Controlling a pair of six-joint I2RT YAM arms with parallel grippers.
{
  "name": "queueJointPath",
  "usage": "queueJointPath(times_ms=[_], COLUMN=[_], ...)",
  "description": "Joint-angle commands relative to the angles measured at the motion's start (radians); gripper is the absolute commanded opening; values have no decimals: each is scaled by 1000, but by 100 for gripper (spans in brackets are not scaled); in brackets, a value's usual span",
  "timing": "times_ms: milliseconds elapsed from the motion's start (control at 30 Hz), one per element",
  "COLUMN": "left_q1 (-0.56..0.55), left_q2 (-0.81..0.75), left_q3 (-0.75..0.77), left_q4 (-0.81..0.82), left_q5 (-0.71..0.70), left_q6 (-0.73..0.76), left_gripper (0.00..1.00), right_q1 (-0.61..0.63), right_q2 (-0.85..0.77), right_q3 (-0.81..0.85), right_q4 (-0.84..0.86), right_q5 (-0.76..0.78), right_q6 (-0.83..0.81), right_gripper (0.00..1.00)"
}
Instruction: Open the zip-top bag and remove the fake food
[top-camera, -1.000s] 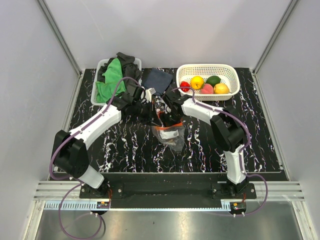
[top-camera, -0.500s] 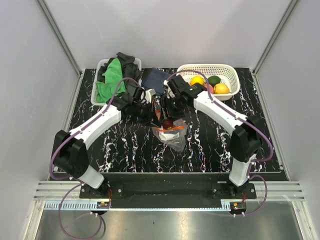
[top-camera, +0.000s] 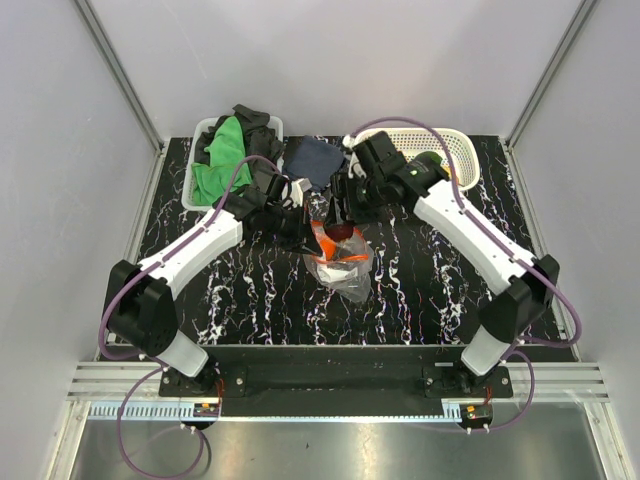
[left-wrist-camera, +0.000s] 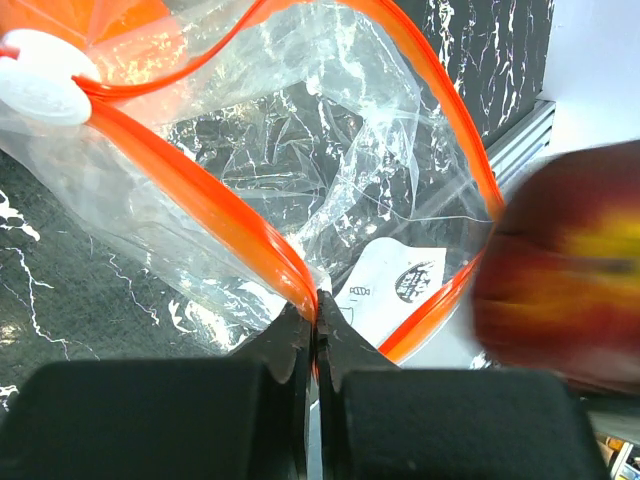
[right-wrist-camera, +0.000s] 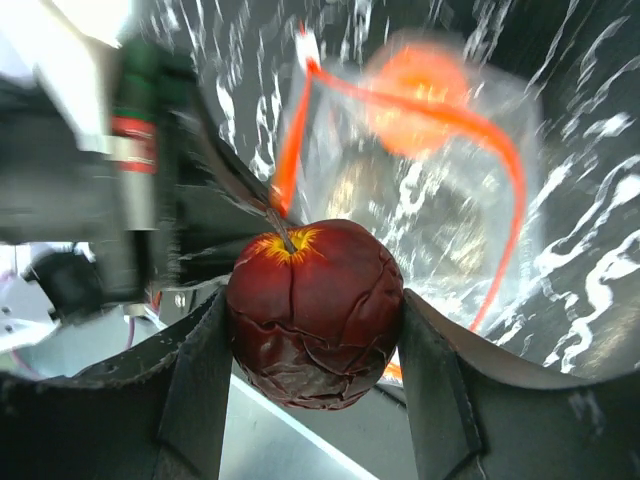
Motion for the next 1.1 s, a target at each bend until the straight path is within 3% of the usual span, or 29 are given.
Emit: queueJointPath(times_ms=[0, 100, 233, 467, 700, 833, 967, 1067], left_q1=[-2, -2, -4, -7, -10, -10, -10, -10], left_q2=[-43, -54, -66, -57, -2, 30, 35, 37], left_q3=[5, -9, -22, -12, 60, 116, 146, 149], left_q4=[9, 8, -3, -26, -90, -145, -173, -185], left_q5=[-11, -11, -5, 36, 23, 10, 12, 12], left_q6=[-6, -6, 14, 80, 216, 258, 296, 310], left_gripper=[0, 0, 0, 0, 0, 0, 0, 0], right_q1=[-24, -85, -248, -427, -516, -552, -572, -573], right_q2=[-72, -31, 76, 328, 601, 740, 814, 841], right_q3=[136, 200, 277, 454, 731, 836, 918, 943], right_q4=[17, 19, 58, 118, 122, 122, 125, 126], right_q5=[140, 234, 223, 256, 265, 286, 268, 245], right_q6=[-44, -92, -112, -110, -70, -66, -69, -79], right_gripper=[35, 35, 34, 35, 45, 54, 78, 89])
